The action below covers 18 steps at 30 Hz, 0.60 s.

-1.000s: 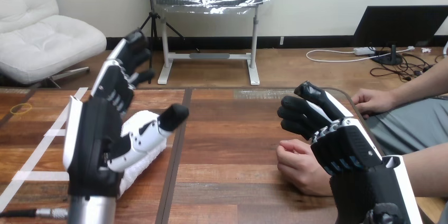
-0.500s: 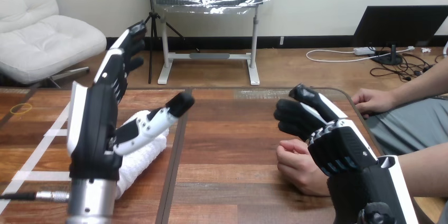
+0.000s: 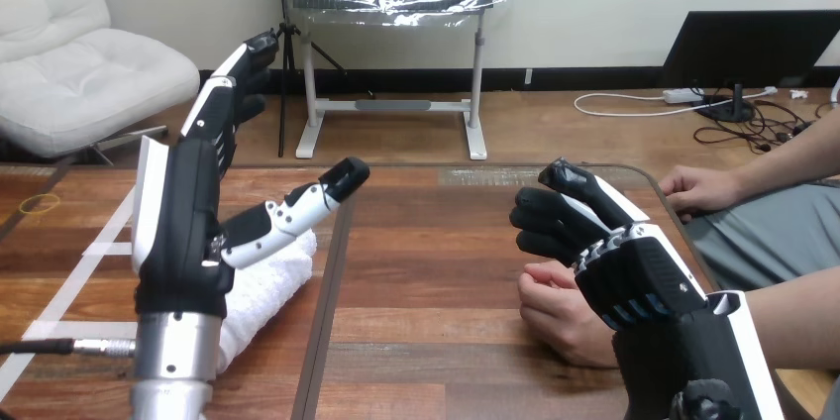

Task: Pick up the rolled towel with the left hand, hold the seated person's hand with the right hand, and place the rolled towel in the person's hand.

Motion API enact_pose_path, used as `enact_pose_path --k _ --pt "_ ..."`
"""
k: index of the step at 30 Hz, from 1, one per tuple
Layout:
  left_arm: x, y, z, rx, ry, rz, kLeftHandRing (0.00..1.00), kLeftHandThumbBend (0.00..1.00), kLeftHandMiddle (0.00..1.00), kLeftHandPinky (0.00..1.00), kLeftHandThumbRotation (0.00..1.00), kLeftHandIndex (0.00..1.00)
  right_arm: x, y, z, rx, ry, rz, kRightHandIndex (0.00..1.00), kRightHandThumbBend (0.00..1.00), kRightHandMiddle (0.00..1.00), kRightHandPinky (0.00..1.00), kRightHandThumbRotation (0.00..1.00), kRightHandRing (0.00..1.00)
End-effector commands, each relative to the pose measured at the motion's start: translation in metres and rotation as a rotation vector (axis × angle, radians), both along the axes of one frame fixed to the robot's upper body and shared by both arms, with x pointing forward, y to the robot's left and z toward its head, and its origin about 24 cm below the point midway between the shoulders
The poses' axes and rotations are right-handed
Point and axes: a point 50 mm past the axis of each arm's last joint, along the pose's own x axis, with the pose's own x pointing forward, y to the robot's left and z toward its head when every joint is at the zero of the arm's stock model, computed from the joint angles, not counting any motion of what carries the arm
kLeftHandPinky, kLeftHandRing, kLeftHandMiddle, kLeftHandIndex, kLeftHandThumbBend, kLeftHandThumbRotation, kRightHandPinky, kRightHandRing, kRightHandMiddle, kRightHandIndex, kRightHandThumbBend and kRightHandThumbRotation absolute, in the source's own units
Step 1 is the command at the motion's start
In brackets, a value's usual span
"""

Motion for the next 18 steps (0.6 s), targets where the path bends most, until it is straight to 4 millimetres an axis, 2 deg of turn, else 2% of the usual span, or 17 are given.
enact_pose_path --k 1,18 --pt "0.015 0.002 0.006 0.041 0.006 0.024 0.91 0.78 0.91 0.86 0.31 0.87 0.006 0.000 0.016 0.007 -0.098 0.005 0.85 0.89 0.81 0.77 1.00 0.80" --pt "0.036 0.003 -0.005 0.144 0.108 0.071 0.92 0.81 0.94 0.82 0.32 0.91 0.006 -0.001 0.016 0.002 -0.089 0.007 0.85 0.91 0.81 0.80 1.00 0.81"
